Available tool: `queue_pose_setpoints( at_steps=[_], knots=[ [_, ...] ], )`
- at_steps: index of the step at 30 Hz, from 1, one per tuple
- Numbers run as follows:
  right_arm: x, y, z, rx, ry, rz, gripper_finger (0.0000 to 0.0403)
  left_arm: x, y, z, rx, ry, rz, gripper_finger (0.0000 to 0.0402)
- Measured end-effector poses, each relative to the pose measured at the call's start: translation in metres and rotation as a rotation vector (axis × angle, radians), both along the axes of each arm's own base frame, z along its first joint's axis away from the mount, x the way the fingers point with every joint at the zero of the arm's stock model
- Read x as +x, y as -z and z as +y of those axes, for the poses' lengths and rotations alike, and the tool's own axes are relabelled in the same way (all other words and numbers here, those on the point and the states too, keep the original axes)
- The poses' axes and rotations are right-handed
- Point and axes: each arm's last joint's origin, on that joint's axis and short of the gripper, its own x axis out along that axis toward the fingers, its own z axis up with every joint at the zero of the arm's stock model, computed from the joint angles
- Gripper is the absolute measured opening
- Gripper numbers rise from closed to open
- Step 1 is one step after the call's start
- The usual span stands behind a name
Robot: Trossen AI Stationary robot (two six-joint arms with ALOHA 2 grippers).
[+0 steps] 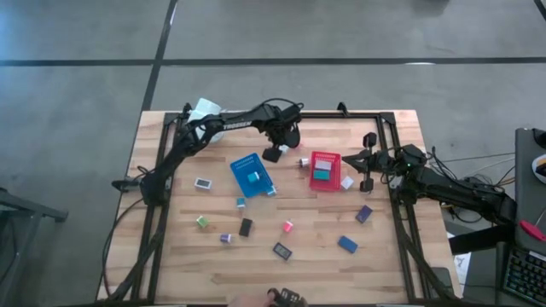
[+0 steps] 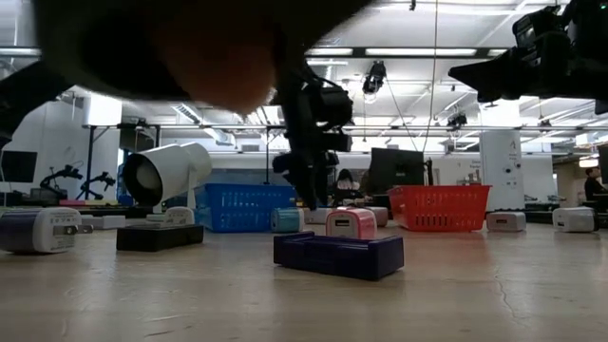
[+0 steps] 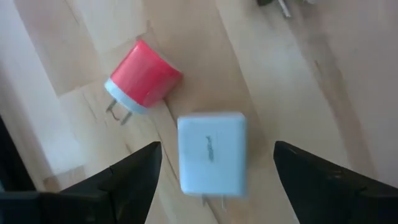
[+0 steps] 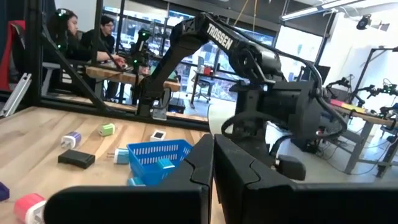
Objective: Pick & Place Office items
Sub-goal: Put the top white charger adapter into the blue bin
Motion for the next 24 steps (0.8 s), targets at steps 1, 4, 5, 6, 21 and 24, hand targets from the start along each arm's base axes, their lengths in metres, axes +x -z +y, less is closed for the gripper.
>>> queue_pose_setpoints(
  at_steps=[1,4,5,6,21,24],
  knots=[
    [0.000,0.000,0.000,0.001,0.000,0.000,0.0008,0.001,0.002,0.001,0.011,-0.002,-0.005,0.0316],
    [0.000,0.000,0.000,0.002,0.000,0.000,0.0008,0.003,0.004,0.001,0.022,0.000,-0.013,0.0315],
    [0.000,0.000,0.000,0.002,0.000,0.000,0.0008,0.004,0.004,0.002,0.025,0.000,-0.017,0.0314],
    [0.000,0.000,0.000,0.002,0.000,0.000,0.0008,0.004,0.004,0.002,0.028,-0.001,-0.014,0.0312],
    [0.000,0.000,0.000,-0.008,0.002,0.001,0.0008,0.005,0.021,0.007,0.039,-0.014,0.013,0.0277],
    [0.000,0.000,0.000,-0.012,0.003,0.001,0.0008,0.006,0.020,0.009,0.072,-0.027,0.004,0.0233]
  ],
)
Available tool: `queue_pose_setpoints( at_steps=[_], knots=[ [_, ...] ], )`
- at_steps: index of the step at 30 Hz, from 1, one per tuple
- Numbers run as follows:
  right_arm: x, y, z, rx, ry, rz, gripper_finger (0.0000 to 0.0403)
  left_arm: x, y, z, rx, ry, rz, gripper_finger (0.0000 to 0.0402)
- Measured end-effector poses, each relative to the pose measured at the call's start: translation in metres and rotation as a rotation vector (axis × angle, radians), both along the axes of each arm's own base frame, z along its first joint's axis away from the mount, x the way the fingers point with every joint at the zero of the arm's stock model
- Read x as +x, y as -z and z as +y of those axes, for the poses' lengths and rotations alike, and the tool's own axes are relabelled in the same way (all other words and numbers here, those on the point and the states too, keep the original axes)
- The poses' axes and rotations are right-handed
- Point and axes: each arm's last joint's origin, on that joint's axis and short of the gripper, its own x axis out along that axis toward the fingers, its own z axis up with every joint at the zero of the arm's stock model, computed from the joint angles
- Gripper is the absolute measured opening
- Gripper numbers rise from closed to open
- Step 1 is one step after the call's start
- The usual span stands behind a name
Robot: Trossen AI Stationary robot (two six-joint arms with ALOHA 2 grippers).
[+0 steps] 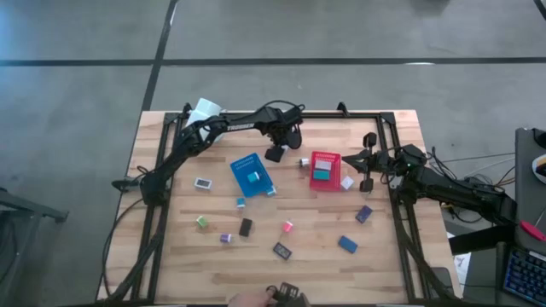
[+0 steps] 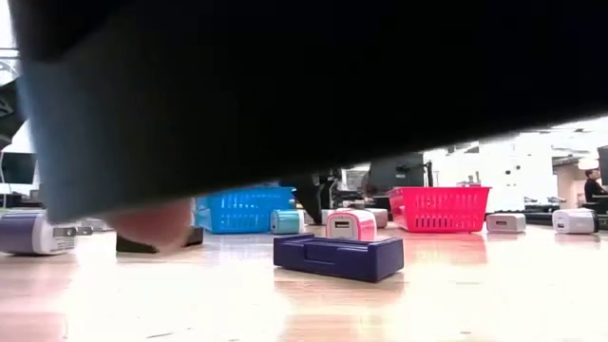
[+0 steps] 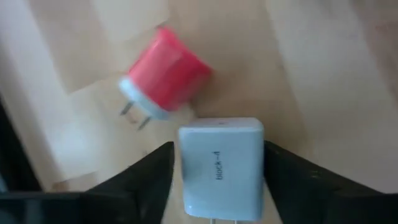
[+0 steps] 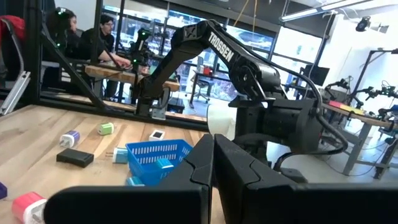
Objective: Pick & Place Office items
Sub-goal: Put the top white charger adapter into the blue bin
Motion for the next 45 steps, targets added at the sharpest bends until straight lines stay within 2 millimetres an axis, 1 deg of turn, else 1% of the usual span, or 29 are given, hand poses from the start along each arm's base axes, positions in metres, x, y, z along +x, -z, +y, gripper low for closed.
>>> queue_pose_setpoints(
  at_steps=[3,4,6,10,13,14,16,20,22,25,27,30,35,38,41,45],
  knots=[
    [0.000,0.000,0.000,0.001,0.000,0.000,0.0008,0.000,0.000,0.003,0.025,-0.041,-0.003,0.0180],
    [0.000,0.000,0.000,0.000,0.000,0.000,0.0008,-0.001,0.000,0.005,0.026,-0.065,-0.006,0.0172],
    [0.000,0.000,0.000,0.000,0.000,0.000,0.0008,-0.002,0.000,0.007,0.009,-0.104,-0.014,0.0173],
    [0.000,0.000,0.000,0.000,0.000,0.000,0.0008,-0.006,-0.001,0.008,0.013,-0.109,0.021,0.0173],
    [0.000,0.000,0.000,0.000,0.000,0.000,0.0008,-0.011,-0.007,0.006,0.026,-0.132,0.067,0.0173],
    [0.000,0.000,0.000,-0.001,0.001,0.000,0.0008,-0.013,-0.012,0.005,0.026,-0.139,0.068,0.0173],
    [0.000,0.000,0.000,-0.002,0.000,0.001,0.0008,-0.019,-0.028,0.000,-0.029,-0.136,0.062,0.0173],
    [0.000,0.000,0.000,-0.003,0.004,0.002,0.0008,-0.035,-0.071,-0.014,-0.191,-0.100,-0.005,0.0173],
    [0.000,0.000,0.000,-0.002,0.004,0.002,0.0008,-0.045,-0.086,-0.021,-0.243,-0.079,-0.055,0.0173],
    [0.000,0.001,0.000,-0.001,0.005,0.005,0.0008,-0.063,-0.110,-0.033,-0.271,-0.049,-0.171,0.0173],
    [0.000,0.001,0.000,0.000,0.004,0.006,0.0008,-0.079,-0.125,-0.040,-0.272,-0.043,-0.267,0.0173],
    [0.000,0.001,0.000,0.003,0.004,0.006,0.0008,-0.103,-0.139,-0.052,-0.257,-0.064,-0.418,0.0173],
    [0.000,0.001,0.000,0.007,0.004,0.006,0.0008,-0.150,-0.157,-0.076,-0.251,-0.162,-0.702,0.0173],
    [0.000,0.001,0.000,0.007,0.003,0.005,0.0008,-0.179,-0.158,-0.090,-0.263,-0.208,-0.866,0.0173],
    [0.000,0.001,0.000,0.022,0.001,0.003,0.0008,-0.207,-0.154,-0.105,-0.249,-0.200,-1.026,0.0173],
    [0.000,0.001,0.000,0.028,-0.002,0.003,0.0008,-0.245,-0.138,-0.119,-0.250,-0.234,-1.117,0.0173]
  ],
)
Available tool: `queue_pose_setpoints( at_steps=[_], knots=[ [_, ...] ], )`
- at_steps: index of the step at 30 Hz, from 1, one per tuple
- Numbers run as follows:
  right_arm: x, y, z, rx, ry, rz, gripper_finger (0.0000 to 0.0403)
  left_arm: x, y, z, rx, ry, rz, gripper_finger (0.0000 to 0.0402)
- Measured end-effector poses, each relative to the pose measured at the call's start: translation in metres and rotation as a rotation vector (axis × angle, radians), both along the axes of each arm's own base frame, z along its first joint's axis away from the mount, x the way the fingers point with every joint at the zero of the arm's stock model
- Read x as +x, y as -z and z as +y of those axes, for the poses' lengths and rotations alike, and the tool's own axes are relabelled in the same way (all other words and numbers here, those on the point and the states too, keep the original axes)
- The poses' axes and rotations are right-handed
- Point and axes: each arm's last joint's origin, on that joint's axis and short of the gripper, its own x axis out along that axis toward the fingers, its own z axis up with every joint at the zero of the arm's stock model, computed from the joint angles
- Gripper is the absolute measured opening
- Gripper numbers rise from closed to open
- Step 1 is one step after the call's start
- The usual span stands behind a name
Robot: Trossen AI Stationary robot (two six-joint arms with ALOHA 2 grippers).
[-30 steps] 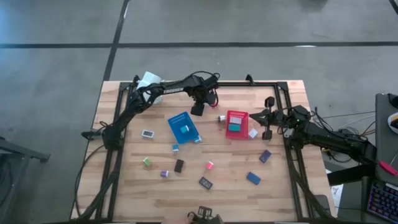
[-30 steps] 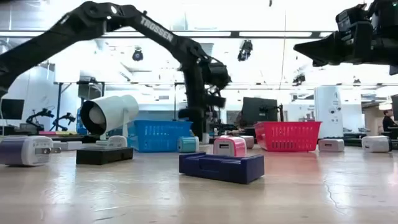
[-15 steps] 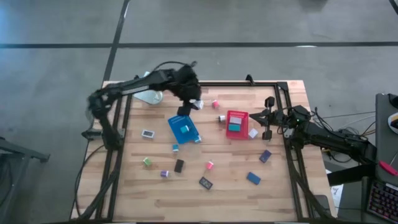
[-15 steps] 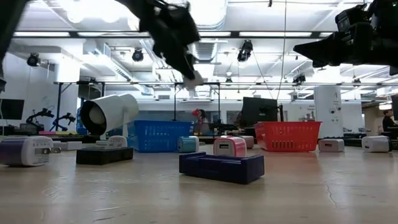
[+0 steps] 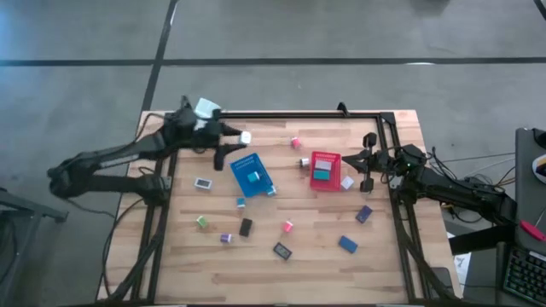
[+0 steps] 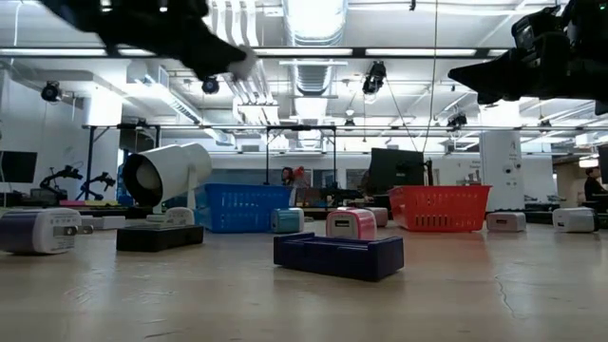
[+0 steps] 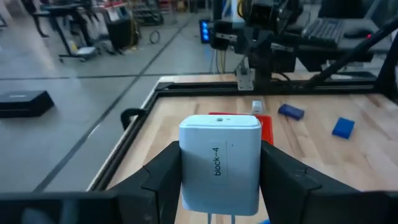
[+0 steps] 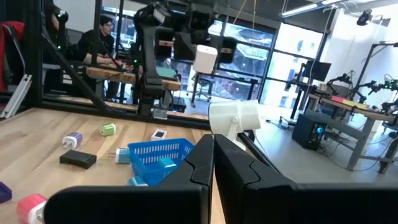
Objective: Pick & Place Office items
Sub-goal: Put the top white charger adapter into the blue bin
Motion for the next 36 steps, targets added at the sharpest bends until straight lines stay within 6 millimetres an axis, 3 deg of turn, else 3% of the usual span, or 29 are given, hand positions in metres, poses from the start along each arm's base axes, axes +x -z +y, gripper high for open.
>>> queue_pose_setpoints(
  at_steps=[4,11,20,24,29,36],
  knots=[
    [0.000,0.000,0.000,-0.002,0.000,0.000,0.0008,-0.027,0.015,-0.012,0.029,-0.017,-0.102,0.0173],
    [0.000,0.000,0.000,-0.004,0.000,-0.002,0.0008,-0.053,0.048,-0.022,0.071,-0.032,-0.177,0.0173],
    [0.000,-0.001,0.000,-0.012,0.009,-0.006,0.0008,-0.063,0.047,-0.018,0.000,-0.076,-0.244,0.0173],
    [0.000,0.000,0.000,-0.007,0.009,-0.004,0.0008,-0.067,0.065,-0.022,-0.129,-0.086,-0.278,0.0173],
    [0.000,0.000,0.000,-0.002,0.009,-0.002,0.0008,-0.076,0.082,-0.028,-0.139,-0.077,-0.323,0.0173],
    [0.000,0.000,0.000,-0.002,0.011,-0.001,0.0008,-0.085,0.077,-0.036,-0.127,-0.004,-0.343,0.0173]
  ],
)
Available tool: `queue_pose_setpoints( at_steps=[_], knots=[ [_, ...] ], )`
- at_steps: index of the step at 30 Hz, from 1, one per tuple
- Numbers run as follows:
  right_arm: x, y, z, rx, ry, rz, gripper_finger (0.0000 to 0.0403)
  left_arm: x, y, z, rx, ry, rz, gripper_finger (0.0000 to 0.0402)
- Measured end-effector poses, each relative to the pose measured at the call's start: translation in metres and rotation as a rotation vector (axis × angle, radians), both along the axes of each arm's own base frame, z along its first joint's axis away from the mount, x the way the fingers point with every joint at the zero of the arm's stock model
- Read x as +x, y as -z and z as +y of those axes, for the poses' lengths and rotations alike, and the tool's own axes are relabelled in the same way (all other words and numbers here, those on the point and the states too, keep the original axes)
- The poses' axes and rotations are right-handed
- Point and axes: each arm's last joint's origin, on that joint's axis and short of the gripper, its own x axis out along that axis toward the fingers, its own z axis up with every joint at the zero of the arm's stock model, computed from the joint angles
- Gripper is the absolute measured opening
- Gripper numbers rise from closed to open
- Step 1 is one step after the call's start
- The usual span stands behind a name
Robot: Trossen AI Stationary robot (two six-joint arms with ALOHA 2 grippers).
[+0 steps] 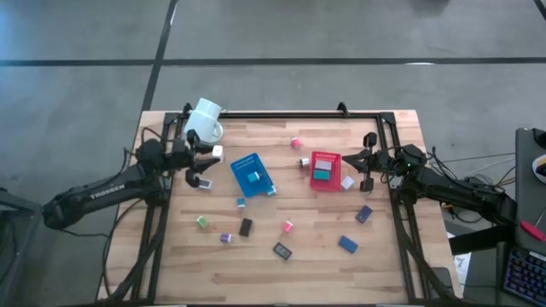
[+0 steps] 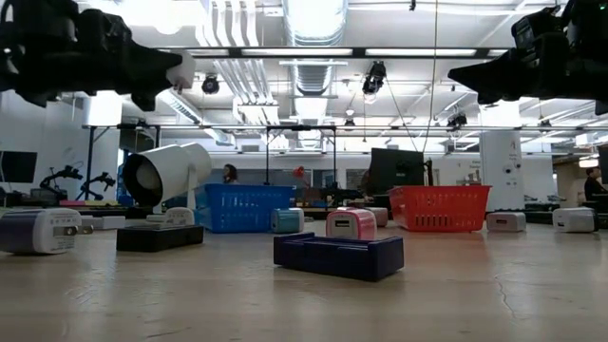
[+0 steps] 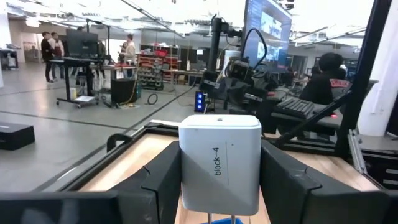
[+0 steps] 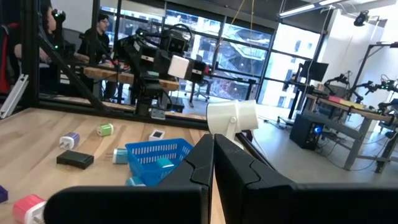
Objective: Pick & Place Office items
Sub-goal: Put the top white charger adapter into the blue bin
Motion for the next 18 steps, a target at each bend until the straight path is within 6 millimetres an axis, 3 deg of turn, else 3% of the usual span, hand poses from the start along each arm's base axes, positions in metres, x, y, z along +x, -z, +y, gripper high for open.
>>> queue_pose_setpoints(
  at_steps=[14,18],
  knots=[
    [0.000,0.000,0.000,0.027,-0.003,-0.002,0.0008,-0.014,0.001,-0.009,-0.003,-0.002,0.015,0.0173],
    [0.000,0.000,0.000,0.023,-0.003,-0.001,0.0008,-0.013,0.005,-0.006,-0.089,-0.071,0.033,0.0173]
  ],
)
